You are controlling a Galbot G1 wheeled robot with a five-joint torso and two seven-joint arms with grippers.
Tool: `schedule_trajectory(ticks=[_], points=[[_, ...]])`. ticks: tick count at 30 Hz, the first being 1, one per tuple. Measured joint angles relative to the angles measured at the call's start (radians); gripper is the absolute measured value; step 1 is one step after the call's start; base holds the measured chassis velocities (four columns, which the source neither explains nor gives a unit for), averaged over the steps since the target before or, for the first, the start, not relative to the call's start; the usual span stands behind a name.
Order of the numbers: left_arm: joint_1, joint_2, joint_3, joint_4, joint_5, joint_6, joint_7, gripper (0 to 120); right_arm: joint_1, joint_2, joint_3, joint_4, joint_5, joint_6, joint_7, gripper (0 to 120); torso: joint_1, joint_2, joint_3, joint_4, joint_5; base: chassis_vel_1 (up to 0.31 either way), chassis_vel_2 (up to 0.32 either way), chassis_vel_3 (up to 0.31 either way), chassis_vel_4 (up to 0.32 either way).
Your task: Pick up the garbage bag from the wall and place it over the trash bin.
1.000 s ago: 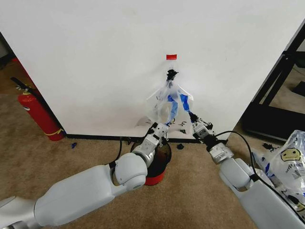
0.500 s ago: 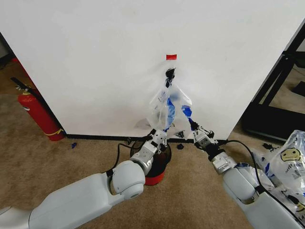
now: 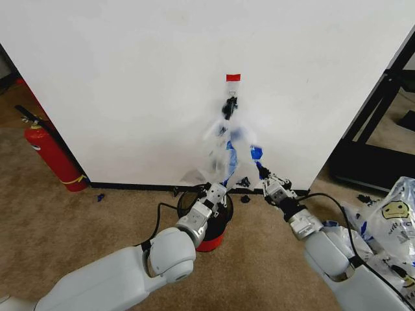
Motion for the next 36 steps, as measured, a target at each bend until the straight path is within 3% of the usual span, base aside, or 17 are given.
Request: schedule_trajectory(ticks=[11, 18, 28, 36], points=[[-0.015, 0.0, -0.033, -0.036, -0.001, -0.001, 0.002, 0, 0.04, -0.022, 0.018, 0.042, 0.035, -0.017, 0.009, 0, 0.0, 0.0, 0.0, 0.0001, 0.0, 0.0, 0.0, 0.0, 0.0], [-0.051, 0.012, -0.064, -0.1, -0.043, 0.006, 0.001, 0, 0.053, -0.08, 0.065, 0.131, 0.115, -0.064, 0.012, 0, 0.0, 0.0, 0.0, 0.0, 0.0001, 0.0, 0.0, 0.0, 0.0], [-0.041, 0.065, -0.183, -0.225, -0.096, 0.014, 0.003, 0, 0.06, -0.164, 0.135, 0.265, 0.28, -0.143, 0.034, 0, 0.0, 0.0, 0.0, 0.0, 0.0, 0.0, 0.0, 0.0, 0.0], [0.027, 0.081, -0.261, -0.259, -0.082, 0.012, 0.016, 0, 0.107, -0.153, 0.075, 0.289, 0.35, -0.18, 0.063, 0, 0.0, 0.0, 0.0, 0.0, -0.0002, 0.0, 0.0, 0.0, 0.0]])
